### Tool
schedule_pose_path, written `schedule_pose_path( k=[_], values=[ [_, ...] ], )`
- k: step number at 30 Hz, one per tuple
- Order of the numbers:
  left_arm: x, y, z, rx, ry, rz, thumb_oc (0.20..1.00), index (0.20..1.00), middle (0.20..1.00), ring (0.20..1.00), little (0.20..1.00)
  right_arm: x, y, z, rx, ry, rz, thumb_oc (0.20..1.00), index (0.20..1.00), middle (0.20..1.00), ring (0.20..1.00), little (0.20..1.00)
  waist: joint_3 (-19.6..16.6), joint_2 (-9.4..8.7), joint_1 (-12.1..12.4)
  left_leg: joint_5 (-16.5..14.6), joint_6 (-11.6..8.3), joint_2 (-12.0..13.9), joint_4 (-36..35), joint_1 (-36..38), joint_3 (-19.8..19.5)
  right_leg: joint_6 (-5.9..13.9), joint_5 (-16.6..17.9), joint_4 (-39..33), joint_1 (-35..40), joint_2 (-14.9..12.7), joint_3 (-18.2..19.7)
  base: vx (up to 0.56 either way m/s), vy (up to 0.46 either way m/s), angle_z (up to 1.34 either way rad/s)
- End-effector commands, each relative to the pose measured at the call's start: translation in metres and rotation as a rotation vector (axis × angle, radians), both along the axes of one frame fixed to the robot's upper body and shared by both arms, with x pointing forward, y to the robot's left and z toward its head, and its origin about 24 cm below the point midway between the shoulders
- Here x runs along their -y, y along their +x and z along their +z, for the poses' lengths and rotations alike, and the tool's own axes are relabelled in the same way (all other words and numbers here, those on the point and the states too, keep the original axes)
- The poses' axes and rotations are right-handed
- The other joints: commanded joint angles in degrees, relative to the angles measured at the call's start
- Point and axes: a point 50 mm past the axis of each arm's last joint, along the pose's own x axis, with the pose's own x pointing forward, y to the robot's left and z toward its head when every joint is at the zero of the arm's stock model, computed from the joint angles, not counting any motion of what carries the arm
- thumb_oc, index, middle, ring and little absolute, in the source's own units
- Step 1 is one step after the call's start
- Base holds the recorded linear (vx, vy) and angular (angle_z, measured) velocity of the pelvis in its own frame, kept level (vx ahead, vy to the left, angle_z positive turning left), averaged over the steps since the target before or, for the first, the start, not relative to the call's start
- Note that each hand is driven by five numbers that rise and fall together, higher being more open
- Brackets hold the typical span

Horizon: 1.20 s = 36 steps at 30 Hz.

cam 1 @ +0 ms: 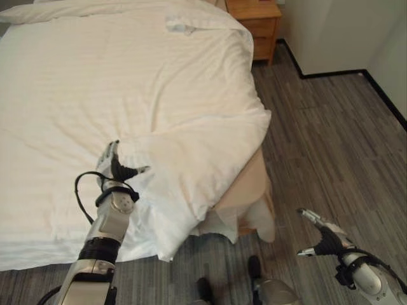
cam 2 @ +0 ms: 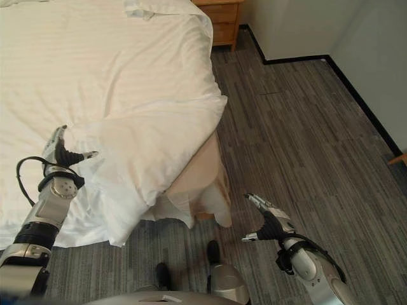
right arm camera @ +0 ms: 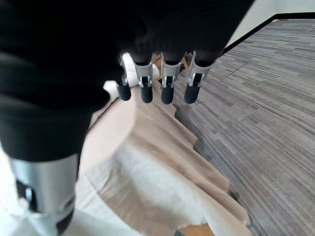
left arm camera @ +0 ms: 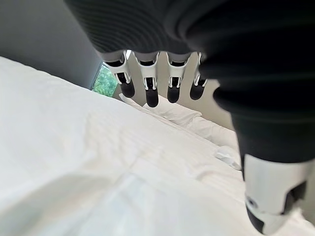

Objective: Making the bed.

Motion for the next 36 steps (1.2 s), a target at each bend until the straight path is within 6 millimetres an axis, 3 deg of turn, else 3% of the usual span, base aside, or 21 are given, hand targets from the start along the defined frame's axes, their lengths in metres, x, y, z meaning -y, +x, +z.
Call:
schedule_pose_path(
  k=[1,5,7,9,11,12,14,15,18,19,20,23,26,29,30,31,32,33,34,35,36],
  values=[
    [-0.017,0.013,0.030,0.035,0.107,0.066,1.000,1.000,1.000,1.000,1.000,-0.010,0.002,0.012,0.060,0.010,0.078,1.000,1.000,1.000,1.000,1.000,-1.45,-1.70,-0.32,1.13,-2.12,1.38,0.66,-2.91,-0.34,6.35,-2.67,0.97,-0.72,-5.61,0.28,-0.09,-0.014,-0.17],
    [-0.019,0.024,0.027,-0.066,0.163,0.094,1.000,1.000,1.000,1.000,1.000,-0.015,0.006,0.016,0.085,0.018,0.113,1.000,1.000,1.000,1.000,1.000,-0.07,-2.18,-1.01,2.19,-2.27,1.47,0.66,-6.41,-0.84,6.49,-1.66,0.97,-4.34,-5.58,0.36,-0.06,-0.008,-0.07],
    [-0.014,0.025,0.016,-0.100,0.127,0.086,1.000,1.000,1.000,1.000,1.000,-0.017,0.006,0.017,0.087,0.027,0.122,1.000,1.000,1.000,1.000,1.000,0.28,-2.18,-1.09,2.04,-2.33,1.52,0.66,-6.73,-0.86,6.59,-1.84,0.97,-4.55,-5.64,0.20,0.00,-0.002,-0.02],
    [0.010,0.035,-0.004,-0.172,0.106,0.030,1.000,1.000,1.000,1.000,1.000,-0.023,0.010,0.020,0.101,0.026,0.166,1.000,1.000,1.000,1.000,1.000,2.09,-2.12,-1.44,2.61,-2.21,1.01,0.66,-8.97,-1.23,6.57,-1.15,0.97,-6.74,-5.90,0.25,-0.04,-0.023,0.00],
    [0.021,0.039,-0.012,-0.204,0.083,0.008,1.000,1.000,1.000,1.000,1.000,-0.025,0.013,0.019,0.103,0.014,0.186,1.000,1.000,1.000,1.000,1.000,2.74,-1.99,-1.88,2.80,-2.22,0.79,0.66,-10.33,-0.99,6.77,-0.74,0.97,-8.27,-6.09,0.59,-0.06,-0.001,0.07],
    [0.021,0.039,-0.012,-0.203,0.083,0.008,0.576,0.576,0.576,0.576,0.576,-0.025,0.013,0.019,0.104,0.013,0.186,1.000,1.000,1.000,1.000,1.000,2.68,-1.97,-1.86,2.81,-2.22,0.79,0.66,-10.42,-0.97,6.77,-0.72,0.97,-8.37,-6.09,0.61,-0.05,-0.009,0.06],
    [0.028,0.043,-0.012,-0.206,0.088,-0.020,0.382,0.382,0.382,0.382,0.382,-0.026,0.015,0.018,0.108,-0.003,0.198,1.000,1.000,1.000,1.000,1.000,2.67,-1.81,-2.00,2.69,-2.23,0.79,0.66,-10.82,-0.68,6.90,-0.56,0.97,-8.98,-5.97,0.92,0.01,-0.009,-0.02],
    [0.033,0.046,-0.009,-0.187,0.084,-0.039,0.200,0.200,0.200,0.200,0.200,-0.028,0.016,0.018,0.111,-0.001,0.205,1.000,1.000,1.000,1.000,1.000,2.63,-1.68,-2.02,2.56,-2.19,0.79,0.66,-10.61,-0.62,6.89,-0.62,0.97,-8.94,-5.95,1.07,0.04,-0.004,-0.06],
    [0.070,0.050,-0.013,-0.054,-0.118,-0.139,0.200,0.200,0.200,0.200,0.200,-0.029,0.013,0.018,0.109,0.019,0.205,1.000,1.000,1.000,1.000,1.000,2.75,-1.13,-1.58,1.99,-2.02,0.61,0.66,-8.05,-0.48,6.60,-1.71,0.97,-6.23,-6.08,0.98,0.03,-0.006,-0.02],
    [0.070,0.049,-0.014,-0.054,-0.118,-0.139,0.200,0.200,0.200,0.200,0.200,-0.029,0.013,0.018,0.109,0.019,0.206,1.000,1.000,1.000,1.000,1.000,2.74,-1.14,-1.62,2.22,-2.00,0.58,0.66,-8.17,-0.49,6.56,-1.51,0.97,-6.33,-6.11,0.99,0.06,-0.021,-0.03],
    [0.098,0.045,-0.022,0.010,-0.255,-0.218,0.200,0.200,0.200,0.200,0.200,-0.027,0.009,0.011,0.084,0.013,0.188,1.000,1.000,1.000,1.000,1.000,2.30,-0.92,-1.37,1.59,-1.94,0.58,0.66,-6.14,-0.57,6.34,-2.32,0.97,-3.99,-6.18,0.72,0.05,-0.026,0.01],
    [0.140,0.034,-0.022,0.110,-0.412,-0.371,0.200,0.200,0.200,0.200,0.200,-0.023,0.002,-0.010,0.019,-0.012,0.135,1.000,1.000,1.000,1.000,1.000,0.93,-0.78,-0.72,1.23,-1.63,0.30,0.66,-3.68,-1.33,6.13,-2.88,0.97,-0.92,-6.33,0.03,0.06,-0.034,0.10],
    [0.181,0.014,-0.019,0.154,-0.543,-0.562,0.200,0.200,0.200,0.200,0.200,-0.007,0.000,-0.048,-0.089,-0.077,0.009,1.000,1.000,1.000,1.000,1.000,-0.40,-0.69,0.52,0.48,-1.13,-0.04,0.66,-1.38,-1.83,6.05,-3.50,0.97,1.90,-6.69,-0.63,0.02,-0.005,0.14],
    [0.214,-0.009,-0.028,0.082,-0.619,-0.745,0.200,0.200,0.200,0.200,0.200,0.012,-0.009,-0.085,-0.221,-0.067,-0.190,1.000,1.000,1.000,1.000,1.000,-1.31,-1.15,1.30,-0.06,-0.52,-0.34,0.66,0.68,-2.14,6.05,-3.54,0.97,4.01,-7.05,-0.53,-0.01,0.014,0.10],
    [0.213,-0.009,-0.028,0.082,-0.618,-0.745,0.200,0.200,0.200,0.200,0.200,0.011,-0.009,-0.085,-0.220,-0.066,-0.189,1.000,1.000,1.000,1.000,1.000,-1.36,-1.24,1.33,0.14,-0.50,-0.37,0.66,0.51,-2.11,6.02,-3.37,0.97,3.82,-7.08,-0.48,-0.04,0.031,0.07],
    [0.226,-0.023,-0.038,0.013,-0.662,-0.827,0.200,0.200,0.200,0.200,0.200,0.026,-0.022,-0.107,-0.312,-0.105,-0.299,1.000,1.000,1.000,1.000,1.000,-1.98,-1.35,1.57,-0.15,-0.22,-0.51,0.66,1.33,-1.97,6.08,-3.36,0.97,4.63,-7.28,-0.31,-0.03,0.023,0.05],
    [0.225,-0.023,-0.038,0.011,-0.661,-0.827,0.200,0.200,0.200,0.200,0.200,0.025,-0.022,-0.108,-0.312,-0.103,-0.299,1.000,1.000,1.000,1.000,1.000,-1.91,-1.48,1.62,-0.20,-0.22,-0.52,0.66,1.48,-1.91,6.09,-3.39,0.97,4.75,-7.29,-0.25,-0.04,0.033,-0.01],
    [0.232,-0.030,-0.044,-0.033,-0.680,-0.872,0.200,0.200,0.200,0.200,0.200,0.030,-0.032,-0.120,-0.370,-0.121,-0.357,1.000,1.000,1.000,1.000,1.000,-2.16,-1.52,1.80,-0.39,-0.09,-0.55,0.66,2.02,-1.84,6.14,-3.45,0.97,5.16,-7.35,-0.15,-0.04,0.026,-0.04],
    [0.245,-0.041,-0.051,-0.104,-0.721,-0.953,0.200,0.200,0.200,0.200,0.200,0.039,-0.054,-0.140,-0.488,-0.139,-0.474,1.000,1.000,1.000,1.000,1.000,-2.46,-1.63,1.81,-0.76,0.16,-0.67,0.66,3.04,-1.91,6.15,-3.46,0.97,5.96,-7.41,0.13,-0.04,0.025,-0.03],
    [0.245,-0.041,-0.052,-0.105,-0.720,-0.953,0.200,0.200,0.200,0.200,0.200,0.038,-0.054,-0.141,-0.488,-0.138,-0.474,1.000,1.000,1.000,1.000,1.000,-2.46,-1.70,1.88,-0.78,0.17,-0.68,0.66,3.06,-1.88,6.16,-3.46,0.97,5.96,-7.42,0.17,-0.04,0.023,-0.02],
    [0.250,-0.046,-0.054,-0.137,-0.726,-0.994,0.200,0.200,0.200,0.200,0.200,0.042,-0.067,-0.149,-0.542,-0.123,-0.552,1.000,1.000,1.000,1.000,1.000,-2.53,-1.78,1.83,-0.99,0.26,-0.67,0.66,3.61,-1.74,6.20,-3.45,0.97,6.42,-7.53,0.40,-0.03,0.016,-0.04]
  ],
)
